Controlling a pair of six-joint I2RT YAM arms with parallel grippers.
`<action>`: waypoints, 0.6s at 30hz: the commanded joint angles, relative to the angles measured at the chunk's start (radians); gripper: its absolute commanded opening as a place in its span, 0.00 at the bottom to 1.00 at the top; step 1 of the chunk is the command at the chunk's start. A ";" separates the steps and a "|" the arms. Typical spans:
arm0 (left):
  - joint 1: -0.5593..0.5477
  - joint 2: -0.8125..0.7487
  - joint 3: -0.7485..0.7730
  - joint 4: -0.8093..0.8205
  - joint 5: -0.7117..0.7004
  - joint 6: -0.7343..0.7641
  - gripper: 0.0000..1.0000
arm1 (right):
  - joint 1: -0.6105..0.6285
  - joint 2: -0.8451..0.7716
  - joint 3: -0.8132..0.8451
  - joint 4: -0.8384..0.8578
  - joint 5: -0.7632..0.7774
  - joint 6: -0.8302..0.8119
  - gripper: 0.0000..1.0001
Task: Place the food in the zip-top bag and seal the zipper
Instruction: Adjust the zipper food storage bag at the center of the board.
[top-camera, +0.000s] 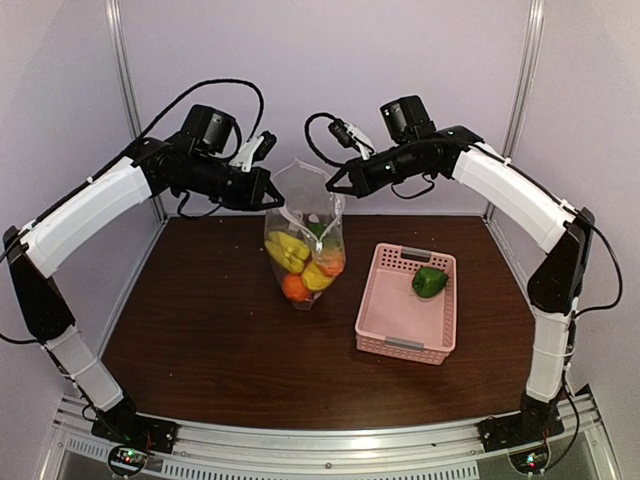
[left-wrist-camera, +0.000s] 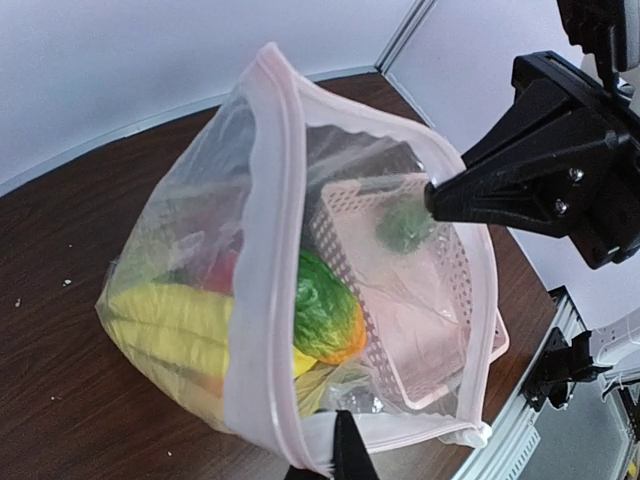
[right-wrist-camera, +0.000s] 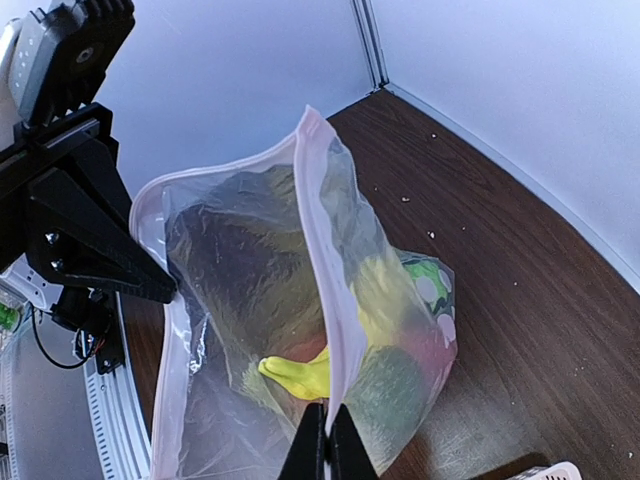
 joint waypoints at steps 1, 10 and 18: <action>0.035 0.030 -0.053 0.036 0.035 0.018 0.00 | 0.012 0.006 -0.035 -0.017 -0.038 -0.012 0.04; 0.043 0.066 -0.072 0.096 0.131 0.016 0.00 | -0.017 -0.110 -0.119 -0.063 -0.032 -0.087 0.49; 0.043 0.031 -0.125 0.198 0.201 0.003 0.00 | -0.189 -0.290 -0.298 -0.063 0.045 -0.161 0.65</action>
